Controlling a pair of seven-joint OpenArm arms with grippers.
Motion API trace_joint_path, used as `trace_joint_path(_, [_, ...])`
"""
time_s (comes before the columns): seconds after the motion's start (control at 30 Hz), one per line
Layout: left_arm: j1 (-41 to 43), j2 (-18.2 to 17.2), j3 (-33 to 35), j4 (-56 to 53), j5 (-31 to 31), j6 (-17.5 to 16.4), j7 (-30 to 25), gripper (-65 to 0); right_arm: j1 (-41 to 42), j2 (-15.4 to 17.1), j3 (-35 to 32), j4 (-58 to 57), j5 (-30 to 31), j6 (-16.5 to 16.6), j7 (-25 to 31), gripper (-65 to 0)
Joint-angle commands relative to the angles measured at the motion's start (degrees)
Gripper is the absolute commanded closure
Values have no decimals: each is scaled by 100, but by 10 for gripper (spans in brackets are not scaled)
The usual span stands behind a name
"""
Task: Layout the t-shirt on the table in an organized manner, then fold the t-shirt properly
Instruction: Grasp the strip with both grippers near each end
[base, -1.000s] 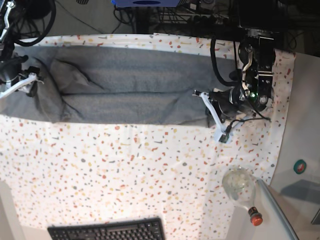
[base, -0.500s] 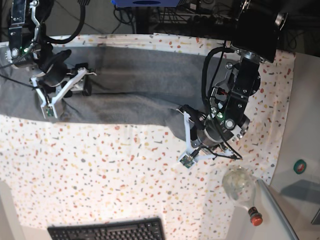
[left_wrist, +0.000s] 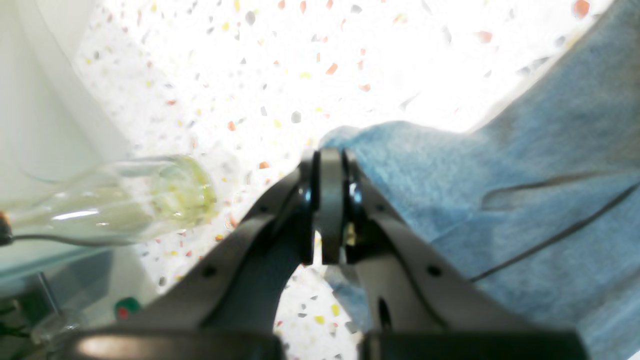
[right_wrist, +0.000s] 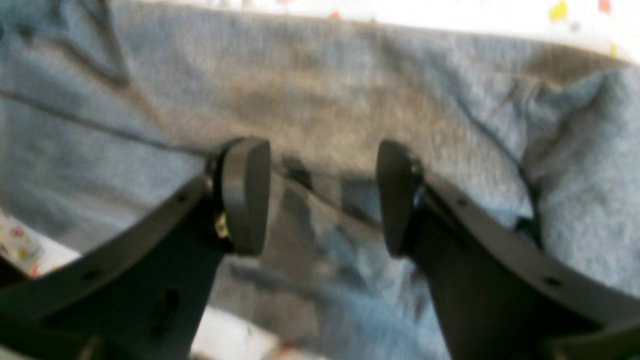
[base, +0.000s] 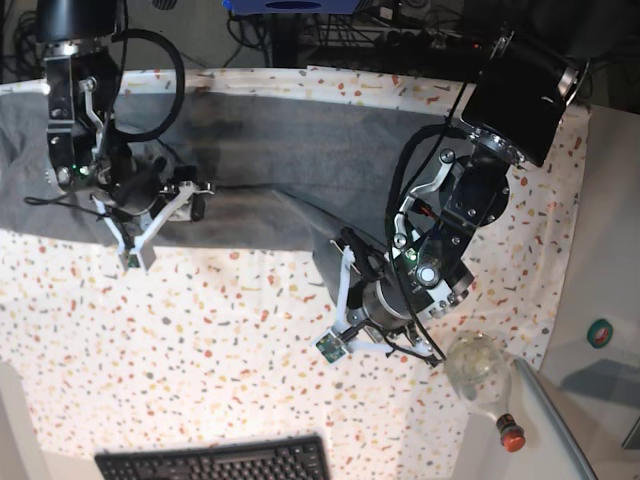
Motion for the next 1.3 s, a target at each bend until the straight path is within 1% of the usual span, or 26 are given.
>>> trace_joint_path(0.0, [-174, -26, 24, 94, 38, 18, -88, 0, 123, 38, 7, -96, 61, 20, 143, -327])
trace_joint_path(0.13, [-271, -140, 129, 103, 91, 18, -88, 0, 220, 38, -2, -676, 52, 20, 345, -327])
trace_joint_path(0.2, [-280, -166, 138, 112, 381, 18, -88, 0, 255, 38, -2, -931, 52, 20, 354, -327])
trace_joint_path(0.3, [-280, -175, 147, 112, 794, 10, -105, 0, 246, 38, -2, -1098, 52, 20, 618, -327])
trace_joint_path(0.43, [-280, -245, 507, 112, 1146, 10, -105, 0, 237, 38, 7, -1221, 52, 2, 741, -327])
trace_joint_path(0.53, [-262, -272, 833, 112, 1207, 10, -88, 0, 237, 38, 33, -1256, 52, -7, 750, -327])
trace_joint_path(0.63, [-192, -386, 903, 296, 1154, 1, -79, 0, 237, 38, 42, -1256, 52, -7, 750, -327])
trace_joint_path(0.73, [-33, -474, 877, 613, 1154, 1, 273, 0, 220, 38, 42, -1256, 52, -7, 750, -327])
trace_joint_path(0.77, [11, -509, 877, 736, 1154, -43, 378, 0, 220, 38, 42, -1256, 52, -7, 750, -327])
trace_joint_path(0.8, [19, -580, 903, 859, 1154, -166, 466, 0, 220, 38, 42, -1256, 52, -7, 750, -327])
trace_joint_path(0.9, [380, -808, 850, 1149, 1207, -676, 537, 0, 220, 38, 42, -1256, 52, -7, 750, -327])
trace_joint_path(0.93, [503, -931, 850, 1237, 1207, -746, 537, 0, 220, 38, 42, -1256, 52, -7, 750, -327])
trace_joint_path(1.07, [1013, -1248, 850, 1334, 1207, -746, 519, 0, 220, 38, 42, -1256, 52, -7, 750, -327])
trace_joint_path(1.2, [1312, -1485, 833, 1351, 1207, -746, 519, 0, 220, 38, 42, -1256, 52, -7, 750, -327])
trace_joint_path(1.27, [1391, -1547, 833, 1369, 1207, -746, 537, 0, 220, 38, 24, -1256, 52, -7, 750, -327])
